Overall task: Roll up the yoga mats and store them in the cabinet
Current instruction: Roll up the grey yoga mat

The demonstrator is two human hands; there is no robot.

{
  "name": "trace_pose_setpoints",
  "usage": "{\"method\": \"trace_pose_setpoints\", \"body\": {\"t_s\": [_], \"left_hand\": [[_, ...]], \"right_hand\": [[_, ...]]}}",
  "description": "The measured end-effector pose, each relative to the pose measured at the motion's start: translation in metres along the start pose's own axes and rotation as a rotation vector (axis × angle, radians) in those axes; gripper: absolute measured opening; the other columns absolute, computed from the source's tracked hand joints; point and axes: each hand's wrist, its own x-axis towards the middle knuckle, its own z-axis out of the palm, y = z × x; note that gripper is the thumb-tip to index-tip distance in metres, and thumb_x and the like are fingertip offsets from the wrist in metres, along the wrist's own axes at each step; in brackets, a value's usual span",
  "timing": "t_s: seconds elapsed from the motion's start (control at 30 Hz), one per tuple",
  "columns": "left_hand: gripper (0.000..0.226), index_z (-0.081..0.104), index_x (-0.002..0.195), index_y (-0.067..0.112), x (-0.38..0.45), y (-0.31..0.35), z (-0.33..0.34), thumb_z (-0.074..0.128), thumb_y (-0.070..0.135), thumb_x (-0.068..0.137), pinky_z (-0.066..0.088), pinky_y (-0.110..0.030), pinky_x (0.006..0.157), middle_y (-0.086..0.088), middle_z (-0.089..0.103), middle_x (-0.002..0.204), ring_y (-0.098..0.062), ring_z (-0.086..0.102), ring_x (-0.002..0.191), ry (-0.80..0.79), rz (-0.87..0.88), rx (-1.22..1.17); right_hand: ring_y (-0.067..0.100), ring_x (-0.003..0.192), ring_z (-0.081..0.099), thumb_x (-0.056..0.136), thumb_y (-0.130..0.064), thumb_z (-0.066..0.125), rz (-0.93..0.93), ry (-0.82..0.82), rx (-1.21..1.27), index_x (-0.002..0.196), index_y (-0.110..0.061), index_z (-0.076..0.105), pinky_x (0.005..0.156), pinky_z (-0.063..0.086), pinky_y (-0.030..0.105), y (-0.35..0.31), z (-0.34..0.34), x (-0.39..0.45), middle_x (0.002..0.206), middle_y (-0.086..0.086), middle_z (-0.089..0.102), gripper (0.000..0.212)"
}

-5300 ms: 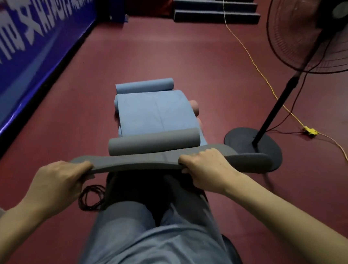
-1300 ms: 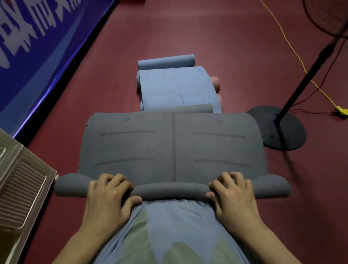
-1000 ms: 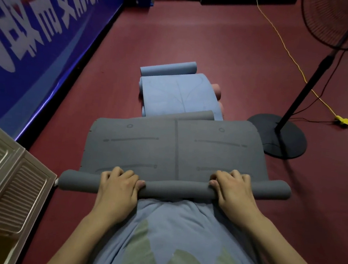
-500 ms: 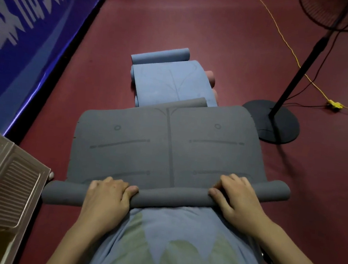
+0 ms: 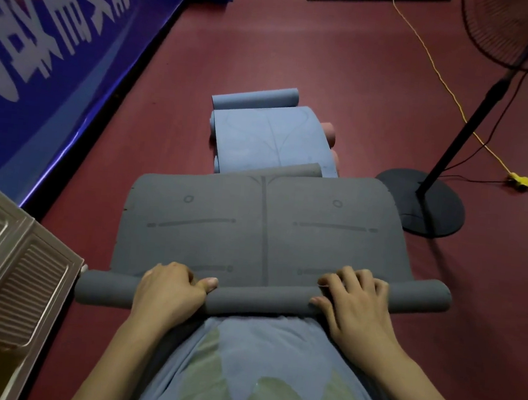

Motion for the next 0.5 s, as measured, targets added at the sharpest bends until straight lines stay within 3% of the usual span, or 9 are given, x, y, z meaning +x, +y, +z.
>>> {"method": "trace_pose_setpoints", "body": {"t_s": [0.1,0.2,0.27,0.33,0.4,0.5], "left_hand": [[0.062,0.060,0.057,0.011,0.001,-0.001,-0.003,0.065,0.064,0.087,0.038,-0.037,0.063,-0.005,0.065,0.063,-0.031,0.066,0.081,-0.006,-0.034,-0.018],[0.044,0.065,0.073,0.021,0.002,-0.001,-0.003,0.072,0.063,0.082,0.047,-0.036,0.071,0.000,0.070,0.077,-0.029,0.066,0.091,0.012,-0.056,-0.128],[0.037,0.059,0.081,0.025,0.004,0.001,-0.001,0.078,0.056,0.080,0.044,-0.038,0.083,0.008,0.062,0.089,-0.026,0.058,0.103,0.072,-0.055,-0.190],[0.031,0.057,0.076,0.026,0.004,0.005,0.004,0.079,0.048,0.083,0.037,-0.039,0.088,0.009,0.048,0.096,-0.025,0.046,0.109,0.124,0.022,-0.155],[0.028,0.056,0.075,0.025,0.004,0.007,0.012,0.079,0.038,0.086,0.032,-0.037,0.081,0.007,0.045,0.094,-0.026,0.043,0.101,0.186,0.125,-0.145],[0.026,0.055,0.076,0.025,0.000,0.000,0.023,0.075,0.035,0.089,0.029,-0.038,0.074,0.006,0.054,0.080,-0.028,0.048,0.086,0.265,0.212,-0.181]], "right_hand": [[0.026,0.088,0.051,0.094,-0.054,0.045,0.031,-0.015,0.027,0.094,-0.026,0.058,0.076,0.034,0.042,-0.003,-0.004,-0.007,0.095,-0.005,0.052,0.031],[0.025,0.091,0.048,0.086,-0.068,0.053,0.006,-0.071,0.021,0.096,-0.028,0.058,0.078,0.035,0.042,-0.002,-0.011,-0.010,0.098,-0.007,0.053,0.041],[0.025,0.091,0.048,0.080,-0.073,0.055,-0.002,-0.090,-0.002,0.094,-0.028,0.058,0.078,0.035,0.042,-0.002,-0.011,-0.006,0.097,-0.007,0.054,0.048],[0.026,0.091,0.050,0.081,-0.072,0.052,0.006,-0.082,0.010,0.091,-0.025,0.060,0.079,0.036,0.043,-0.003,-0.008,-0.002,0.095,-0.006,0.055,0.049],[0.027,0.089,0.051,0.084,-0.069,0.049,0.002,-0.057,0.031,0.088,-0.022,0.062,0.079,0.039,0.044,-0.002,-0.004,0.001,0.092,-0.004,0.056,0.050],[0.028,0.085,0.052,0.086,-0.065,0.047,-0.018,-0.026,0.021,0.084,-0.019,0.062,0.077,0.041,0.043,-0.001,-0.001,0.003,0.089,-0.003,0.057,0.048]]}}
